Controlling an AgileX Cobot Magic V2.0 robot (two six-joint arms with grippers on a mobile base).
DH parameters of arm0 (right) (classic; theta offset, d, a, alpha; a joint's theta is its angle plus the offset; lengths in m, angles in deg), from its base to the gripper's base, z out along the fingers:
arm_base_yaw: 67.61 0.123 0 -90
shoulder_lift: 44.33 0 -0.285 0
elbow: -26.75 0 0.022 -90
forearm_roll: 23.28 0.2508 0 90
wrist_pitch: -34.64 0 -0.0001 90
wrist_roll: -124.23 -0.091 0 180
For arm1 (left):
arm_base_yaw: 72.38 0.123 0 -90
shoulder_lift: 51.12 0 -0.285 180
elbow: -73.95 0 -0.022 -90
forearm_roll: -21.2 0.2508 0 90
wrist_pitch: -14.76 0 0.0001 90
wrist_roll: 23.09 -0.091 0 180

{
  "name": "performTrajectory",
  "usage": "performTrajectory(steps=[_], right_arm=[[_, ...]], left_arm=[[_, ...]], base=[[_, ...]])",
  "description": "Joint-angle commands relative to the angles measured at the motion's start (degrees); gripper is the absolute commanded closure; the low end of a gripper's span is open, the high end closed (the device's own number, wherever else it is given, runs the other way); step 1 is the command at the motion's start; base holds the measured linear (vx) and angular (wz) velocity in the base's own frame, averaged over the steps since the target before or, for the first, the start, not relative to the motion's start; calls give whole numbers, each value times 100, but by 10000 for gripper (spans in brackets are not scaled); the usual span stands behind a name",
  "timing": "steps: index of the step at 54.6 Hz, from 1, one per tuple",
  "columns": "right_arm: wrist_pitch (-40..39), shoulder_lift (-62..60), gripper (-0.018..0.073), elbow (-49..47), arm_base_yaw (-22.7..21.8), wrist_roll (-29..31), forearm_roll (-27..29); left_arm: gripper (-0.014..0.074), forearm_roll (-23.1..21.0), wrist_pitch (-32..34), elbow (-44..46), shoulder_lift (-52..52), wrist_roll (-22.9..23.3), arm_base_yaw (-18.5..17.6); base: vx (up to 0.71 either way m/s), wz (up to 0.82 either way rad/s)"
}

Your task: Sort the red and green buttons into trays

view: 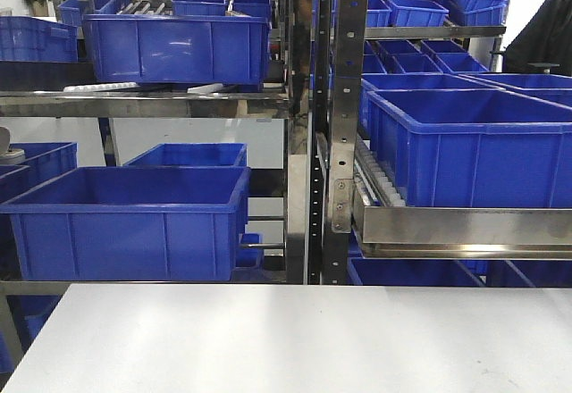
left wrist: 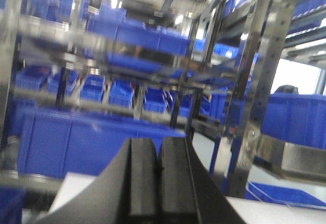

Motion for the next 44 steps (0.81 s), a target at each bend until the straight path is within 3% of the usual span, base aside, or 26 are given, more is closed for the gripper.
performTrajectory(steps=[1,14,26,36,44], right_arm=[[-29,300,568,-761,-31,24,-164],[472,1514,563,-1771,-31,19,-186],[817,2668,531,-1785,-31,-3,-143],[665,3425,423,-1785,-31,-3,-143],[624,3863,272,-1785,-31,-3,-143]], left_arm=[[549,411,328,622,34,-130,9],[426,1117,-728,1383,1072,-135,9],[280,1155,-1134,1383,2171,-138,9],[183,1041,-1099,1377,2886,-87,9],[61,1041,-1099,1377,3431,-87,9]], base=[[0,0],[0,0],[0,0],[0,0],[0,0]])
